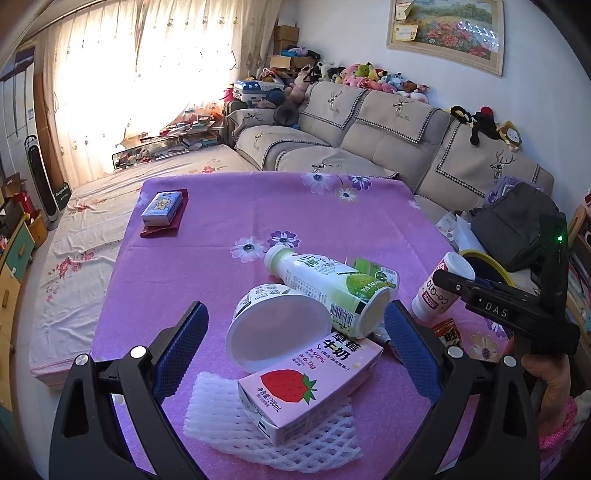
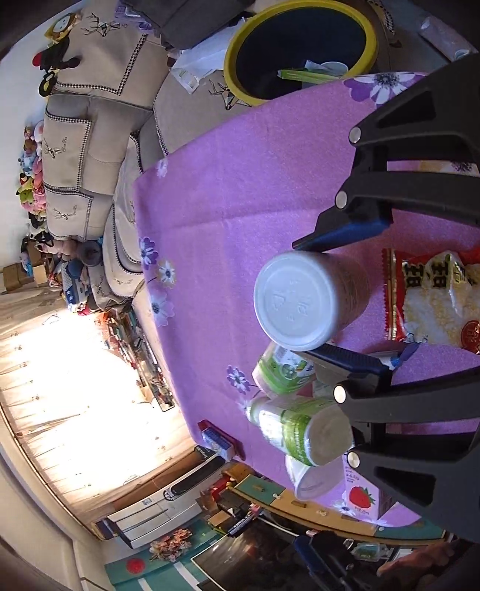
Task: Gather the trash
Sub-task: 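Carry the pill bottle over the yellow bin and open the right gripper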
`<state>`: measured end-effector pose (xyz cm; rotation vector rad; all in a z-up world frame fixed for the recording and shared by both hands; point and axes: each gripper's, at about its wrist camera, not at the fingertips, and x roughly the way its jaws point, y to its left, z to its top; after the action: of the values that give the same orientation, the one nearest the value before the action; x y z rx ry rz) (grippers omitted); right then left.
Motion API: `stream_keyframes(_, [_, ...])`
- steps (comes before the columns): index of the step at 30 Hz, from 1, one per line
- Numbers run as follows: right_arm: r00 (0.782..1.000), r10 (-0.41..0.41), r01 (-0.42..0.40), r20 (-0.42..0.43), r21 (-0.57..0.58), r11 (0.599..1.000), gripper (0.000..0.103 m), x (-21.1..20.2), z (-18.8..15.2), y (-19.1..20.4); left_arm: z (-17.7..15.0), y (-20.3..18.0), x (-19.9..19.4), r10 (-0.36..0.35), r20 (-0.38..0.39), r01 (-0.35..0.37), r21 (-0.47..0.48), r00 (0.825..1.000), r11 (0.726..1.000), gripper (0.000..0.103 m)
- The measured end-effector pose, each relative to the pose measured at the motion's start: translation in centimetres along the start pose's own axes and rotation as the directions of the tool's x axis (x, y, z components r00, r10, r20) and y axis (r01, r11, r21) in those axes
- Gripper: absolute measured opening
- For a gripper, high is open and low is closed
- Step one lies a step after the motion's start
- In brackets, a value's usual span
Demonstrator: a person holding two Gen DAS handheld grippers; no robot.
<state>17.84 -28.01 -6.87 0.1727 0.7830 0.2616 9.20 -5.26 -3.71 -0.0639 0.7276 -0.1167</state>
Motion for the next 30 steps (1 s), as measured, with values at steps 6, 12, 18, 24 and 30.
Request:
stream_keyframes(6, [0.998,-0.026,0.024,0.056,0.035,0.999,0.047,-1.1,1.8,-1.9,0.0,-0.5,0.2,0.0,-0.007,0.0,0.009,1.0,1.0,0.095])
stream_keyframes(12, [0.962,-0.244,0.221,0.121,0.177,0.959,0.047,-4.7,2.8,-10.5,0.1,-0.9,0.1,-0.013,-0.007,0.013,0.022,1.0,1.0,0.095])
stream_keyframes(18, [0.907,-0.419,0.415,-0.051,0.287,0.863,0.047,-2.6,1.3,-21.8,0.0,-2.3,0.3,-0.041,-0.018,0.042,0.048,0.999,0.998,0.095])
stream_keyframes(24, [0.884,-0.443,0.467,-0.147,0.324,0.823,0.048,0.6,-0.4,-27.0,0.0,-4.6,0.8,-0.057,-0.038,0.061,0.098,0.998,0.993,0.095])
stream_keyframes(30, [0.882,-0.453,0.467,-0.126,0.351,0.812,0.06,0.3,-1.6,-27.7,0.4,-6.1,1.4,-0.051,-0.055,0.058,0.123,0.997,0.991,0.095])
